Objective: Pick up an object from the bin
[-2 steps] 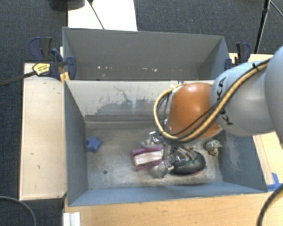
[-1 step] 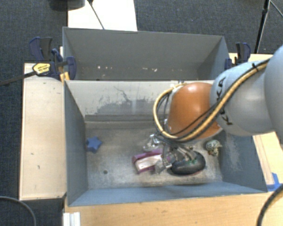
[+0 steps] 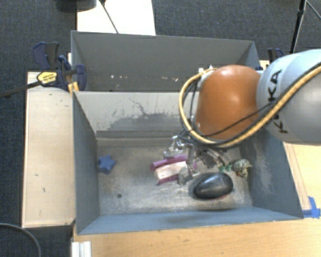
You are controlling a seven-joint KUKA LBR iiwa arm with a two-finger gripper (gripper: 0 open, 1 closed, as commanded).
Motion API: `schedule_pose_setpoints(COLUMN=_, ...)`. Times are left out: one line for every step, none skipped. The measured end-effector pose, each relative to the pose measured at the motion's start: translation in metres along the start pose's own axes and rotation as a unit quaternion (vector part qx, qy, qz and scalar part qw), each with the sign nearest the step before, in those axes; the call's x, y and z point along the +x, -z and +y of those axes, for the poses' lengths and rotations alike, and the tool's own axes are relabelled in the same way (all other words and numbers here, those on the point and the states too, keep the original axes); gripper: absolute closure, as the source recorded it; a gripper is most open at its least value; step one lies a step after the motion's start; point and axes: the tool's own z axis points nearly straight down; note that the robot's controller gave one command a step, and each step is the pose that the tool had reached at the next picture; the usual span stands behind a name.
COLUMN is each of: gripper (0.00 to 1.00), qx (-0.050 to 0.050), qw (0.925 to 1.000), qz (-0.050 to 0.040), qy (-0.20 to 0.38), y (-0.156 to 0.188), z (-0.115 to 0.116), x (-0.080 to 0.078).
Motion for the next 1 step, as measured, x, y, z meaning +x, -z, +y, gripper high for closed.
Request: schedule_pose_setpoints(gripper=1.00, qx=0.001, qw=1.0000, qz=-0.0008, qy=-0.003, y=0.0874, z=-0.0055, x=-0.0051)
